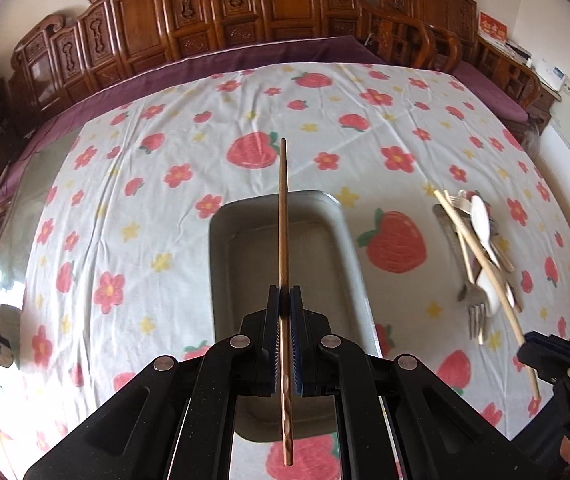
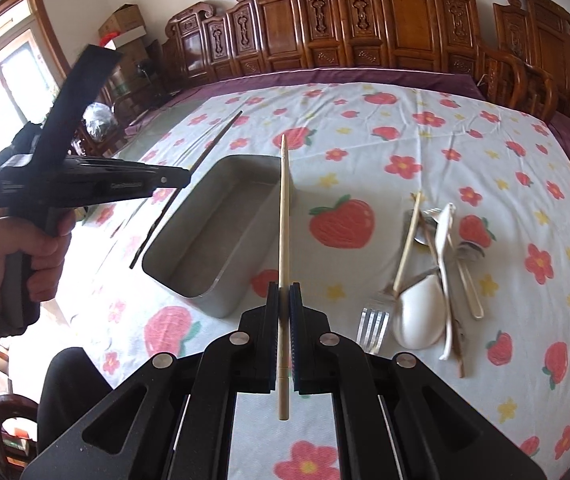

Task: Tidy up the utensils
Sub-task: 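Carry both chopsticks over the metal tray and open both grippers to drop them, then grasp the white plastic spoon with the right gripper and lift it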

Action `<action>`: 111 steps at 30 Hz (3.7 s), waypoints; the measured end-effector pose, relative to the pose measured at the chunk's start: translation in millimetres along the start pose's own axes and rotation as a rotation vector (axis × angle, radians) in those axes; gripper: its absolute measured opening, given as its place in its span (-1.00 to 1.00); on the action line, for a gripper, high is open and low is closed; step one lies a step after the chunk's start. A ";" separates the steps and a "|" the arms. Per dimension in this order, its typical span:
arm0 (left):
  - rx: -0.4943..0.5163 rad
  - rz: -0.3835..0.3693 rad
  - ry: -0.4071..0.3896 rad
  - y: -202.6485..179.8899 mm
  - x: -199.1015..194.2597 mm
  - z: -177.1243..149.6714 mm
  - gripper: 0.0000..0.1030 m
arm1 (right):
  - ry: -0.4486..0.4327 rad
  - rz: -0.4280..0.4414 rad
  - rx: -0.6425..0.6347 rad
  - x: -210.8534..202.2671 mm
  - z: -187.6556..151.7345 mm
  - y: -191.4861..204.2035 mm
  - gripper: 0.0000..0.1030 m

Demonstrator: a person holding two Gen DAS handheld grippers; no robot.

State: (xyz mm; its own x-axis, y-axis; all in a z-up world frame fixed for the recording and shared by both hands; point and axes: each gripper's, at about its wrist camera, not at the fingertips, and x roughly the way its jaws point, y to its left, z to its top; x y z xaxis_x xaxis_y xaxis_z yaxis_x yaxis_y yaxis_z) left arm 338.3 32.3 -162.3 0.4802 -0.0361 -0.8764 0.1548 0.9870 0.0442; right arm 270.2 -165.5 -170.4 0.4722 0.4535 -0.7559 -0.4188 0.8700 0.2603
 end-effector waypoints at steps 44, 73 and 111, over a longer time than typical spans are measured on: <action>-0.108 -0.031 -0.075 89.4 -20.4 -59.4 -0.71 | 0.095 -0.024 0.090 130.7 65.8 68.4 -0.88; -0.021 -0.120 -0.117 -7.8 -42.3 -59.9 -0.59 | -0.026 -0.105 -0.018 9.8 -4.5 -21.2 -0.74; 0.093 -0.174 -0.102 -121.2 -20.5 -89.6 0.24 | 0.129 -0.203 0.092 77.2 5.0 -141.2 -0.62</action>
State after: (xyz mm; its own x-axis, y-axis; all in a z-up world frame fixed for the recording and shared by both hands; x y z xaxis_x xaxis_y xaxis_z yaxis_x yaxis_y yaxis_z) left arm 232.3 -72.5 -192.6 0.5232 -0.2247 -0.8221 0.3197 0.9459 -0.0552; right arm 369.7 -252.4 -262.5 0.4335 0.2446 -0.8673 -0.2506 0.9572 0.1447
